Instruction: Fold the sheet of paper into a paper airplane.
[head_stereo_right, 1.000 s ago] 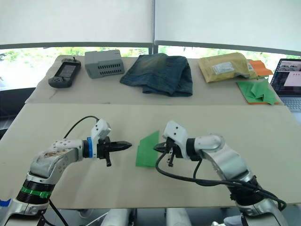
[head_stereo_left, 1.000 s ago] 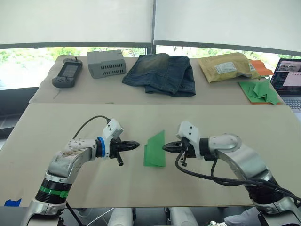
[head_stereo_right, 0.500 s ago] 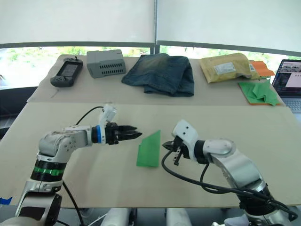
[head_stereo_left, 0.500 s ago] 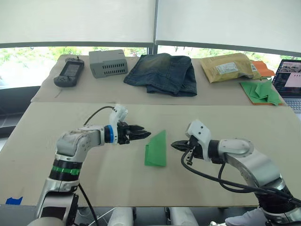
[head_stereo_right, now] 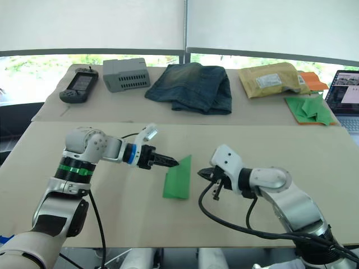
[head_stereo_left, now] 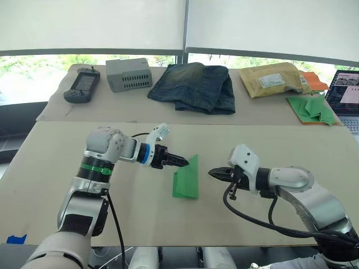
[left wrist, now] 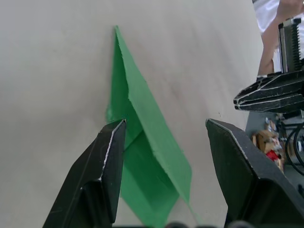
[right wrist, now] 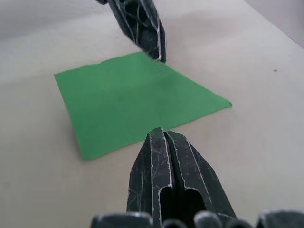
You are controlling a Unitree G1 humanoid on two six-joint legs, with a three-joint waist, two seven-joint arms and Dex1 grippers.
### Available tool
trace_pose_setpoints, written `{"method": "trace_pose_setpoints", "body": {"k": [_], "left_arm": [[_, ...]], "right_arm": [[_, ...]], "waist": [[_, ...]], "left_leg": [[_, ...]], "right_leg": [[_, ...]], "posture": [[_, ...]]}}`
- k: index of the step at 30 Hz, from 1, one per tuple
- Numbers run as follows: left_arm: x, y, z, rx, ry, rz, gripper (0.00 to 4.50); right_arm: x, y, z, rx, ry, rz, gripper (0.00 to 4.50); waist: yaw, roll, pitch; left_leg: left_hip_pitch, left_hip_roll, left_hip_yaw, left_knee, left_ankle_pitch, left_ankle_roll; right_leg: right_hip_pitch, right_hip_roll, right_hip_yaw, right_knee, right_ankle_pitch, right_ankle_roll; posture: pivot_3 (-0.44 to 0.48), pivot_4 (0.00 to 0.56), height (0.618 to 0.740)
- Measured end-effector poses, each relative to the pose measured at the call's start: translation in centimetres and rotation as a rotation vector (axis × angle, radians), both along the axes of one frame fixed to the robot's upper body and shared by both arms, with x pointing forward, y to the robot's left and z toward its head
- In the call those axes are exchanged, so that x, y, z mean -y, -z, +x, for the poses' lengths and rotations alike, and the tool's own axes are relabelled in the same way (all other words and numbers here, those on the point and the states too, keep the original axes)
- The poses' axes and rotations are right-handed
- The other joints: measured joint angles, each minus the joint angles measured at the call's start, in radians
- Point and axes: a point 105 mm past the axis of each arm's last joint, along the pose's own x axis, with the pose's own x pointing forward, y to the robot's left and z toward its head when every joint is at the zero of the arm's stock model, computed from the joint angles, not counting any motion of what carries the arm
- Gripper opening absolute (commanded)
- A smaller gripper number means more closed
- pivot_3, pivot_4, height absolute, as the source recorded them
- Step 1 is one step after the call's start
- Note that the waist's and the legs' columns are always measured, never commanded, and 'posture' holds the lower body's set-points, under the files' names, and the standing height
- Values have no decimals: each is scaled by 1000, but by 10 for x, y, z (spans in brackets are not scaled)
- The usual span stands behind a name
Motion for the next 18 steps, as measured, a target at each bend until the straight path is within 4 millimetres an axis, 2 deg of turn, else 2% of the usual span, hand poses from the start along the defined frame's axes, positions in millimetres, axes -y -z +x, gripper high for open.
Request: {"method": "trace_pose_setpoints", "body": {"k": [3, 8, 12, 18], "left_arm": [[5, 5, -3, -24, 27, 17, 2845], [6, 10, 3, -56, -8, 31, 1386], [8, 11, 4, -108, -45, -1, 18], [2, 4, 17, -201, -212, -110, 18]], "right_arm": [[1, -1, 1, 7, 8, 1, 0], [4, -1, 2, 15, 27, 1, 0], [5, -5, 4, 33, 45, 9, 0], [4, -8, 7, 53, 47, 6, 0]], "waist": [[1, 0, 0], [1, 0, 0], [1, 0, 0], [2, 0, 0]], "left_leg": [[0, 0, -1, 0, 0, 0], [0, -1, -1, 1, 0, 0], [-1, -1, -1, 1, 0, 0], [-1, -2, -3, 1, 0, 0]], "right_leg": [[0, 0, 0, 0, 0, 0], [0, -1, 0, 0, 0, 0], [0, -1, 0, 0, 0, 0], [0, -2, 0, 2, 1, -1]], "posture": [[0, 150, 728], [0, 150, 728], [0, 150, 728], [0, 150, 728]]}}
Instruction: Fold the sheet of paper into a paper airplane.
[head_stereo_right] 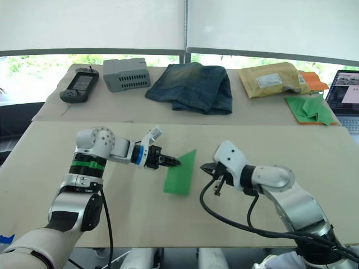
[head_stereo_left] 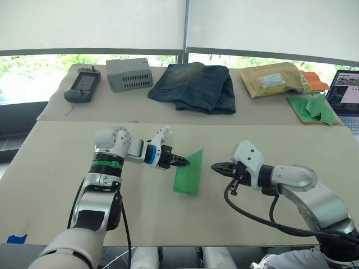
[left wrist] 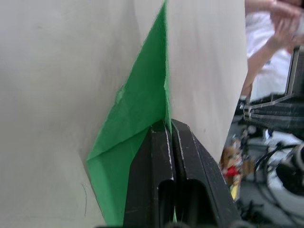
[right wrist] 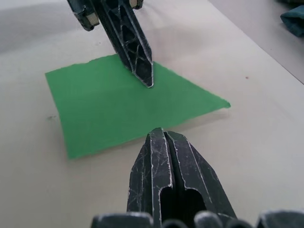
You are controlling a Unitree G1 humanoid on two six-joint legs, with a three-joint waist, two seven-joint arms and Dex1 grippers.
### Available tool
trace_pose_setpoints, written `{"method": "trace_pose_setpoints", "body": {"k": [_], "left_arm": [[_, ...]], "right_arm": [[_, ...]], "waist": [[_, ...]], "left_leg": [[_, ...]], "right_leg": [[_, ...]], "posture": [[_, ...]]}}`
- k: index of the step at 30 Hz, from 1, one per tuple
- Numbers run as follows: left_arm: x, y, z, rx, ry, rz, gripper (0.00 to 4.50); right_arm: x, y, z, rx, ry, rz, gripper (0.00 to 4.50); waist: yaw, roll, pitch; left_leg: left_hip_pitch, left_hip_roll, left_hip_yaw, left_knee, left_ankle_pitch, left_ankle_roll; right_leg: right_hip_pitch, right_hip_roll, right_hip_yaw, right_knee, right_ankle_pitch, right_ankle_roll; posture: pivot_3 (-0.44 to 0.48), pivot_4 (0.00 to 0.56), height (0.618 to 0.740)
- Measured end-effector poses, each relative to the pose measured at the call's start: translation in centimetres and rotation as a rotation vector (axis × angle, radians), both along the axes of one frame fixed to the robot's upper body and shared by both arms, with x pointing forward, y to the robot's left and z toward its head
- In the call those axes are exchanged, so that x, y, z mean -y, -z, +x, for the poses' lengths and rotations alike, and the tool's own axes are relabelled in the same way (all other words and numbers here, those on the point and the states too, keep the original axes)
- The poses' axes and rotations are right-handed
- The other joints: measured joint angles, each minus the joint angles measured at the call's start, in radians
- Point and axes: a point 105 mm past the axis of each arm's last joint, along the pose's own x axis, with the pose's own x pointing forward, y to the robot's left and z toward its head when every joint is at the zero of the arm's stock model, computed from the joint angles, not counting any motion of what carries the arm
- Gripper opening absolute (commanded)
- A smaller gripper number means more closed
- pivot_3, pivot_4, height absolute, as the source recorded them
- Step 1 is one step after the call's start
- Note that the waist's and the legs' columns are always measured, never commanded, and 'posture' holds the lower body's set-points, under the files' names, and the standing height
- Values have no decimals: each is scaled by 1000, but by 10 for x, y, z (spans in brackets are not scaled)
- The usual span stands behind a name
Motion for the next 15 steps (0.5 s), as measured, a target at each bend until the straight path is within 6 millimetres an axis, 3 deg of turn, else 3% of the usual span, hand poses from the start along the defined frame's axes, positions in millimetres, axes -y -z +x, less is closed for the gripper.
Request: {"method": "trace_pose_setpoints", "body": {"k": [5, 10, 15], "left_arm": [[-7, -13, 16, 18, -215, -129, 18], [-12, 1, 22, -71, -478, -165, 18], [-52, 2, 25, -85, -706, -118, 18]], "right_arm": [[-2, -2, 6, 11, 1, 4, 0], [-9, -1, 9, 18, -14, 16, 0], [-18, 1, 12, 5, -27, 41, 0]], "waist": [[1, 0, 0], [3, -1, 0], [-2, -3, 1]], "left_leg": [[0, 0, -5, 0, 0, 0], [0, -2, -6, 1, 0, -1], [1, -2, -6, 0, 1, -3]], "right_leg": [[0, -2, 1, 1, 3, -4], [1, -3, 1, 0, 5, -2], [-1, -2, 2, 1, 7, -3]], "posture": [[0, 150, 728], [0, 150, 728], [0, 150, 728]]}}
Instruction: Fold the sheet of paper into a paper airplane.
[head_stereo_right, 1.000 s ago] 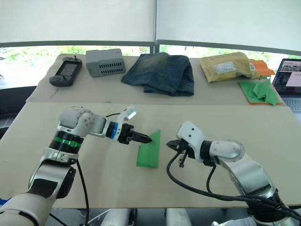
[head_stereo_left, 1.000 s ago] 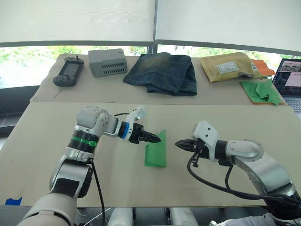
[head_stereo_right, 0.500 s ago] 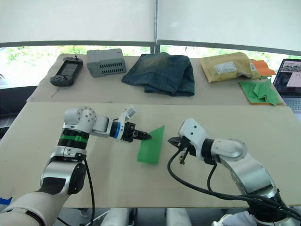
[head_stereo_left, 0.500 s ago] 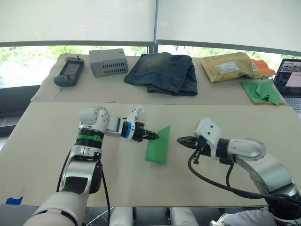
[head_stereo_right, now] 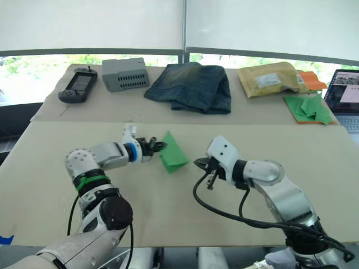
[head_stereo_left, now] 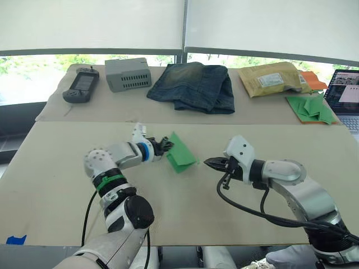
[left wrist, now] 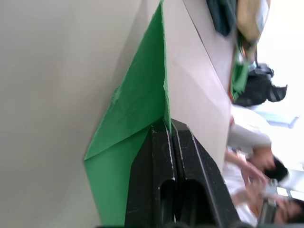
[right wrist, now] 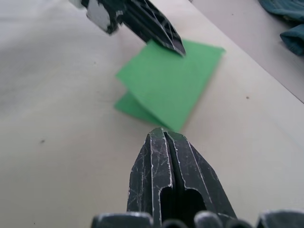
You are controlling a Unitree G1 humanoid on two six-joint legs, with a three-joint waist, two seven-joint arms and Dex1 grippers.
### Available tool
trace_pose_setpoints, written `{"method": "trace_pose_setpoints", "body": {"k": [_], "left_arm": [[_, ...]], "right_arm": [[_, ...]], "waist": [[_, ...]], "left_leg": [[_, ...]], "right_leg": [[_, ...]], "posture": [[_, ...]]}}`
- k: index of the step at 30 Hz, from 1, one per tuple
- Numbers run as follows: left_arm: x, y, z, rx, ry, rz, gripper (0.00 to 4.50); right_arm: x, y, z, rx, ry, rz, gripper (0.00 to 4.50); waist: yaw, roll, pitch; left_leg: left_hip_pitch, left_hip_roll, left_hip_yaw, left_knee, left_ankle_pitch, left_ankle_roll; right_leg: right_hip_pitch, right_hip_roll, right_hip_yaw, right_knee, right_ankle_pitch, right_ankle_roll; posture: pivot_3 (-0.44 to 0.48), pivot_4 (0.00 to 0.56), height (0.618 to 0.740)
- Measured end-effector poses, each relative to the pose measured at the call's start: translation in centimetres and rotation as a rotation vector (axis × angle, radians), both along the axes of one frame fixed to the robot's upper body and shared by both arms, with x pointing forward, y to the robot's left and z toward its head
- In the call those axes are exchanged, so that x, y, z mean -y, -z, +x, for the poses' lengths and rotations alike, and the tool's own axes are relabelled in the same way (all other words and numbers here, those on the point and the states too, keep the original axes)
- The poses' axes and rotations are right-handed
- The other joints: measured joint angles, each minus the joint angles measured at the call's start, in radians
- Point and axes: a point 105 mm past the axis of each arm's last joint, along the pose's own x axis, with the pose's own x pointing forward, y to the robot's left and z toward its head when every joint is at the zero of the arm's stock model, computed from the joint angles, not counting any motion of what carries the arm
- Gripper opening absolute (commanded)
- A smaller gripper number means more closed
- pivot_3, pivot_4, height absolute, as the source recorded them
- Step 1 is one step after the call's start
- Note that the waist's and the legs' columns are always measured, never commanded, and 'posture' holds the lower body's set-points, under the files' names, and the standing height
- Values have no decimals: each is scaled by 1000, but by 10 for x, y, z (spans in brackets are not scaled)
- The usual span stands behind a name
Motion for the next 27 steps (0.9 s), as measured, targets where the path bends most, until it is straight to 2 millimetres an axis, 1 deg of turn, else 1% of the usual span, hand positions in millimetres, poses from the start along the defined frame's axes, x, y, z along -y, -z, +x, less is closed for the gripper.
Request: {"method": "trace_pose_setpoints", "body": {"k": [2, 3, 4, 6, 8, 12, 13, 14, 15, 17, 18, 20, 21, 22, 23, 25, 27], "left_arm": [[-7, -1, -1, -11, -36, 21, 18], [-8, -2, -1, -13, -45, 32, 548], [-8, -4, -1, -8, -44, 35, 779], [-3, -10, -2, 13, -23, 35, 1548], [2, -12, -4, 25, 6, 24, 2172], [13, -2, -15, 15, 111, -26, 3507], [16, 1, -20, 16, 163, -26, 3869], [12, 2, -23, 18, 187, -7, 4188], [4, 1, -25, 32, 205, 32, 4474], [-20, -9, -26, 72, 218, 116, 4474], [-33, -19, -27, 108, 227, 146, 4492], [-47, -29, -30, 142, 243, 181, 4500], [-59, -33, -35, 149, 266, 226, 4500], [-66, -36, -37, 157, 274, 249, 4500], [-74, -41, -41, 169, 286, 266, 4500], [-83, -51, -48, 207, 311, 294, 4500], [-83, -61, -55, 265, 354, 323, 4500]], "right_arm": [[-4, 2, 0, -6, -10, 3, 0], [-4, 1, 1, -3, -11, 1, 0], [-4, 0, 2, 3, -10, -1, 0], [-4, -2, 4, 14, -9, -4, 0], [-4, -2, 4, 16, -8, -6, 0], [-4, -2, 4, 18, -10, -6, 0], [-7, -2, 4, 19, -14, 3, 0], [-9, -2, 4, 18, -18, 10, 0], [-12, -2, 4, 17, -17, 24, 0], [-19, -2, 7, 19, 0, 63, 0], [-21, 1, 11, 10, 23, 77, 293], [-25, 4, 15, -6, 49, 105, 849], [-32, 2, 17, -12, 55, 143, 1206], [-38, 1, 18, -13, 54, 162, 1605], [-44, 2, 18, -20, 48, 177, 1885], [-56, 3, 20, -27, 38, 193, 2592], [-67, 5, 20, -38, 20, 199, 3270]], "waist": [[4, 0, 0], [8, 0, 0], [10, 0, 0], [12, 0, 0], [12, 0, 0], [8, 0, 0], [4, 0, 0], [-1, -1, 0], [-6, -1, 1], [-18, -1, 1], [-20, -1, 1], [-20, -1, 0], [-23, -1, 1], [-25, -1, 1], [-25, -1, 1], [-25, -1, 1], [-21, -1, 1]], "left_leg": [[0, -1, 0, 0, 1, -1], [0, -1, 0, 1, 1, -2], [0, -1, 0, 1, 1, -2], [0, -1, 0, 1, 1, -2], [0, -1, 0, 1, 2, -2], [0, -1, 0, 1, 2, -3], [0, -1, 0, 1, 2, -3], [0, -1, 0, 1, 2, -3], [0, -1, 0, 1, 2, -4], [0, 0, 0, 0, 4, -7], [0, -1, 0, -1, 5, -8], [0, -1, -1, -1, 6, -8], [0, -1, 0, -1, 6, -8], [0, -1, 0, -1, 6, -8], [0, -1, 0, -1, 5, -8], [-1, -1, 0, -2, 5, -8], [-2, -1, 0, -2, 6, -8]], "right_leg": [[0, 0, 0, 1, 0, 0], [0, -1, 0, 1, 1, 1], [0, -1, 0, 0, 1, 1], [1, -1, 0, -1, 3, 2], [2, -1, 0, -2, 3, 2], [1, 0, 0, -1, 3, 1], [0, 0, 0, 0, 3, 1], [-1, 0, 1, 2, 4, 0], [-2, 1, 1, 4, 4, 0], [-7, 2, 2, 9, 3, -1], [-8, 2, 2, 11, 3, -2], [-8, 2, 2, 12, 2, -3], [-8, 2, 2, 12, 2, -3], [-8, 2, 2, 12, 2, -3], [-8, 2, 2, 12, 1, -4], [-9, 2, 1, 11, 1, -5], [-10, 1, 1, 11, 1, -5]], "posture": [[0, 150, 728], [0, 150, 728], [0, 150, 728], [0, 150, 728], [0, 150, 728], [0, 150, 728], [0, 150, 728], [0, 150, 728], [0, 150, 728], [0, 150, 728], [0, 150, 728], [0, 150, 728], [0, 150, 728], [0, 150, 728], [0, 150, 728], [0, 150, 728], [0, 150, 728]]}}
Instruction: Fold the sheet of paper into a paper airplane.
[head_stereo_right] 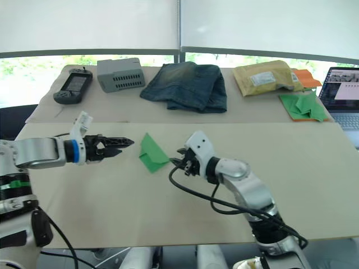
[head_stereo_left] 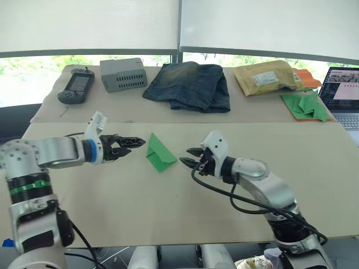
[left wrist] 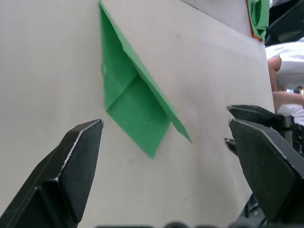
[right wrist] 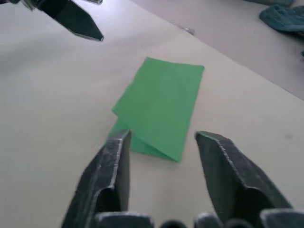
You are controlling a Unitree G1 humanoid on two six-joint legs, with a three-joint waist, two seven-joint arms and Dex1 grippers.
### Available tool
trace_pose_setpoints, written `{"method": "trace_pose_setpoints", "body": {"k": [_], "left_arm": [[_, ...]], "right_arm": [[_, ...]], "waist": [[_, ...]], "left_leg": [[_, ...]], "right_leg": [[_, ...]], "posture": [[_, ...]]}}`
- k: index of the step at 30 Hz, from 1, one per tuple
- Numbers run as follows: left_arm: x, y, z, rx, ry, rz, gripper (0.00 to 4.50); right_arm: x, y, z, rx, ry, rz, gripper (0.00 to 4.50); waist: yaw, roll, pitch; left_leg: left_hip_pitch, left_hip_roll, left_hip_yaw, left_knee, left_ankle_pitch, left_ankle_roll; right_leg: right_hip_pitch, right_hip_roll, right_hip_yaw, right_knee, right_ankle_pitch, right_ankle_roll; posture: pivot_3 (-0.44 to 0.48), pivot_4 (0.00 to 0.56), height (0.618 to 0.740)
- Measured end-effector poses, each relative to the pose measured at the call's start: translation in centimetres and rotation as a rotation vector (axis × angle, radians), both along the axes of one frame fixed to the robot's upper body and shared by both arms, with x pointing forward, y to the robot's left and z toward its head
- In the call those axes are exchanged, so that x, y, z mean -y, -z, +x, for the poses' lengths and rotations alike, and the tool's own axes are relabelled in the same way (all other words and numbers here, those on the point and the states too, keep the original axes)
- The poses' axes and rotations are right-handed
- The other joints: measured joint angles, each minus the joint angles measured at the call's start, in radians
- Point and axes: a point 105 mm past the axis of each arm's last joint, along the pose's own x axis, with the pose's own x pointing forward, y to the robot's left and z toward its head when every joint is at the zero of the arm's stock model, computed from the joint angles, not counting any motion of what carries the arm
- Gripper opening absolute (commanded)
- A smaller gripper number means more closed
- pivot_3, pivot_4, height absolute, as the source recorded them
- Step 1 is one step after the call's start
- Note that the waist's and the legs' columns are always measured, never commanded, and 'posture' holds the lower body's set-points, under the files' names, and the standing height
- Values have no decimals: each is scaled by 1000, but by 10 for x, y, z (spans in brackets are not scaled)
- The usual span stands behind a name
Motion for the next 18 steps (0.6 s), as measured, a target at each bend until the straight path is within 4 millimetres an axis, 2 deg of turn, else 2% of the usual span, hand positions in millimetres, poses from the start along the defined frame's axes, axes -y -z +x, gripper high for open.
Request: {"method": "trace_pose_setpoints", "body": {"k": [3, 4, 6, 8, 11, 14, 18], "left_arm": [[-17, 8, -3, 71, -63, 172, 4500], [-26, 15, -5, 104, -87, 263, 4500], [-27, 25, -14, 192, -20, 361, 4500], [-23, 25, -18, 260, 49, 383, 4500], [-29, 30, -23, 322, 116, 460, 4500], [-30, 36, -25, 363, 163, 506, 4500], [-35, 43, -21, 390, 184, 577, 4500]], "right_arm": [[-17, 0, -1, -9, -37, 16, 4398], [-24, 0, -1, -8, -42, 20, 4485], [-36, 0, 0, -6, -41, 22, 4485], [-41, 3, 1, -7, -43, 5, 4485], [-50, 9, 5, -12, -23, -7, 4485], [-48, 23, 16, -26, 39, -51, 4485], [-43, 26, 25, 9, 71, -89, 3372]], "waist": [[-3, 0, 0], [-7, 0, 0], [-7, 0, 0], [-3, 0, 0], [-2, 0, 0], [-2, 0, 0], [-4, 0, 1]], "left_leg": [[0, 0, 1, -1, 0, 0], [0, 1, 1, -2, 0, -1], [0, 2, 6, -5, 2, -3], [0, 2, 8, -8, 3, -5], [0, 5, 8, -8, 3, -5], [0, 5, 9, -8, 4, -5], [0, 5, 9, -8, 4, -4]], "right_leg": [[0, 0, 0, 0, 0, -1], [-1, 0, 0, 0, -1, -2], [-3, 0, 0, 0, -2, -5], [-3, 0, -3, -1, -3, -7], [-3, 2, -5, -1, -5, -9], [-3, 2, -5, -1, -5, -9], [-3, 2, -5, -1, -5, -8]], "posture": [[0, 150, 728], [0, 150, 728], [0, 150, 728], [0, 150, 728], [0, 150, 728], [0, 150, 728], [0, 150, 728]]}}
